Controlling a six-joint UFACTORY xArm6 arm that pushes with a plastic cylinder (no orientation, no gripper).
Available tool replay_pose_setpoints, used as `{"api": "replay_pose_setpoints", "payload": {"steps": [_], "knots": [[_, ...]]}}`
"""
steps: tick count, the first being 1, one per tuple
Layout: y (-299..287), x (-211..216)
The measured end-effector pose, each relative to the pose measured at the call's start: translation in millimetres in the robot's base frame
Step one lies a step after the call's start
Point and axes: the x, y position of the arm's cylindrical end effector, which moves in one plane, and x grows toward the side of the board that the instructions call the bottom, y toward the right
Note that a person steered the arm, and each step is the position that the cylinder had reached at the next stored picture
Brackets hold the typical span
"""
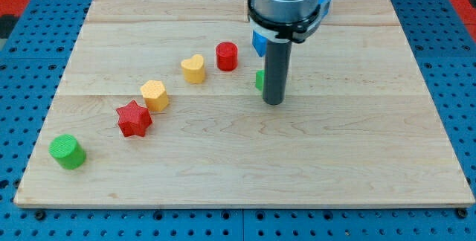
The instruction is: Slide the green star to the right of the triangle
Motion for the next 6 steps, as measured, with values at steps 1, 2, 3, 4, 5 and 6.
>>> {"api": "replay_pose_setpoints", "payload": {"steps": [1,2,3,4,5,6], "knots": [[3.7,-37.7],[8.0,-0.8],[-31.7,-11.1],[-33.1,-45.9],[-12.5,-54.4],[-2.1,-78.5]]}}
